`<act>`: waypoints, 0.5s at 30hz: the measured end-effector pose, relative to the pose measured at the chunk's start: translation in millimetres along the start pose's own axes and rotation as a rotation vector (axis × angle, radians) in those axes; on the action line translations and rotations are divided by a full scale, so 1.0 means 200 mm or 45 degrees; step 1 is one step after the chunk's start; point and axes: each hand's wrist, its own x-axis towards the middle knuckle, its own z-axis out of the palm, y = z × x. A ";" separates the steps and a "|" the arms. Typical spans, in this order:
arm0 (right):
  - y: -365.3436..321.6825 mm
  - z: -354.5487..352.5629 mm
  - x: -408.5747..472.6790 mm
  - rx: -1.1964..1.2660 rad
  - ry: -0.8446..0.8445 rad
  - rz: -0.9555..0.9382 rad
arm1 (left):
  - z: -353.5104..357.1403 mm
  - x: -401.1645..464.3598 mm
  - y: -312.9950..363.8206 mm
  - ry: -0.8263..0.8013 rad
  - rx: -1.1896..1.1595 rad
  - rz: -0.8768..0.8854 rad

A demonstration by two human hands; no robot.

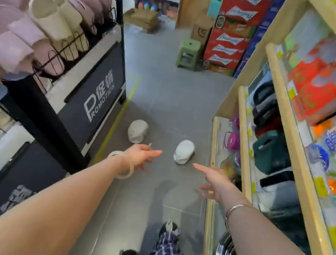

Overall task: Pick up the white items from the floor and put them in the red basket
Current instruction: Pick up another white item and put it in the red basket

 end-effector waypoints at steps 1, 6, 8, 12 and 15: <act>-0.07 -0.01 0.09 -0.006 0.004 0.019 | 0.00 0.09 0.05 -0.016 0.005 -0.009; -0.42 -0.07 0.61 -0.017 0.017 0.059 | 0.00 0.64 0.30 -0.017 -0.015 -0.053; -0.55 -0.10 0.84 -0.035 -0.019 0.098 | 0.01 0.88 0.40 -0.013 -0.027 -0.104; -0.80 -0.19 1.24 -0.106 -0.052 0.151 | 0.06 1.31 0.58 0.018 -0.038 -0.170; -0.97 -0.23 1.56 -0.148 -0.003 0.193 | 0.11 1.61 0.70 -0.010 -0.030 -0.201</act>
